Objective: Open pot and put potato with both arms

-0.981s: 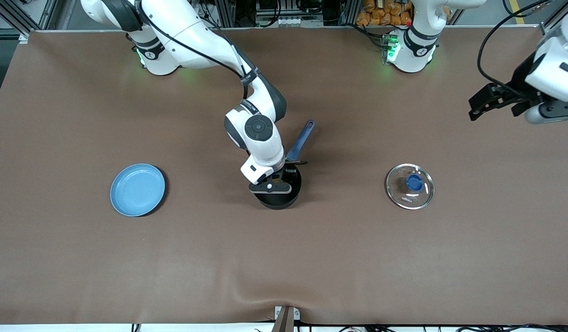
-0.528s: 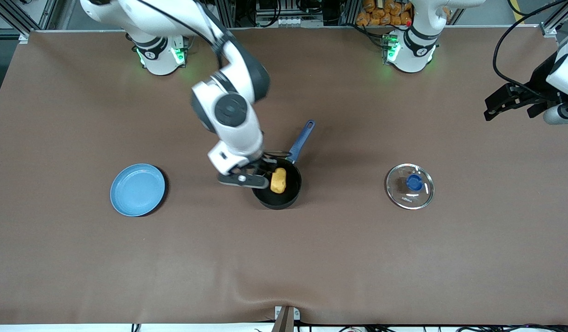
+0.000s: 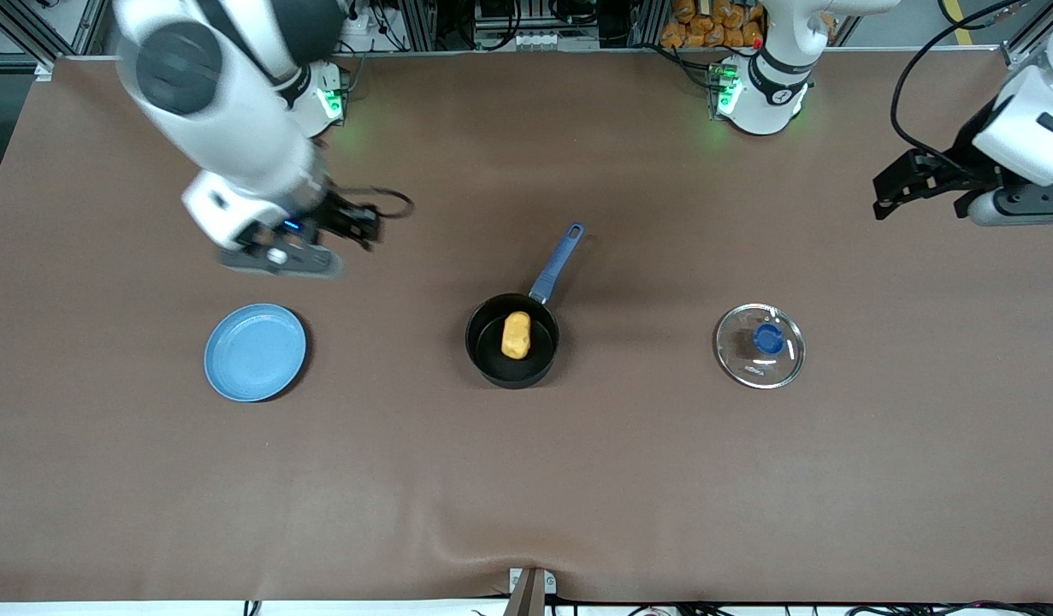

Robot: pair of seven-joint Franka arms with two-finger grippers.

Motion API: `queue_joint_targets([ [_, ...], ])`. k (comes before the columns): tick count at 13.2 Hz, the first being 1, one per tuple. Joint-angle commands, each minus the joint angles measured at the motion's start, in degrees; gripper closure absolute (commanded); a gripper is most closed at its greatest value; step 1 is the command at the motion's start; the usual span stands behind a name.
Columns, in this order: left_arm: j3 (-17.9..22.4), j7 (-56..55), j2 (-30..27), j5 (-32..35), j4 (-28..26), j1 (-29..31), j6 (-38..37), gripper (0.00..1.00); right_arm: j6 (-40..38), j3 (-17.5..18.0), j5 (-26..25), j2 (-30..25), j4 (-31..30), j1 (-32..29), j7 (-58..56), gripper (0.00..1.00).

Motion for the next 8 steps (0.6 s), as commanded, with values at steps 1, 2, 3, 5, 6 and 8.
queue_joint_targets([
  [1, -0.1, 2.7, -1.2, -0.7, -0.5, 0.6, -0.8, 0.0, -5.3, 0.8, -0.8, -5.7, -2.5, -4.9, -7.8, 0.22],
  [2, -0.1, 2.7, -1.2, -0.7, -0.5, 0.6, -0.9, 0.0, -7.4, 0.8, -1.0, -6.7, -2.7, -7.6, -11.0, 0.2],
  [3, -0.1, 2.7, -1.2, -0.7, -0.5, 0.6, -1.4, 0.0, -8.4, 0.8, -1.2, -7.5, -2.9, -10.9, -15.2, 0.15],
  [5, -0.1, 2.7, -1.2, -0.7, -0.5, 0.6, -1.4, 0.0, -8.6, 0.9, -1.2, -8.1, -2.9, -17.8, -22.7, 0.03],
  [6, -0.1, 2.7, -1.4, -0.7, -0.6, 0.5, -1.4, 0.0, -8.5, 0.9, -1.2, -8.0, -2.9, -19.9, -23.6, 0.02],
  [8, -0.1, 2.7, -2.0, -0.7, -1.0, 0.6, -1.4, 0.0, -8.3, 0.9, -1.1, -8.0, -2.9, -22.9, -23.7, 0.0],
])
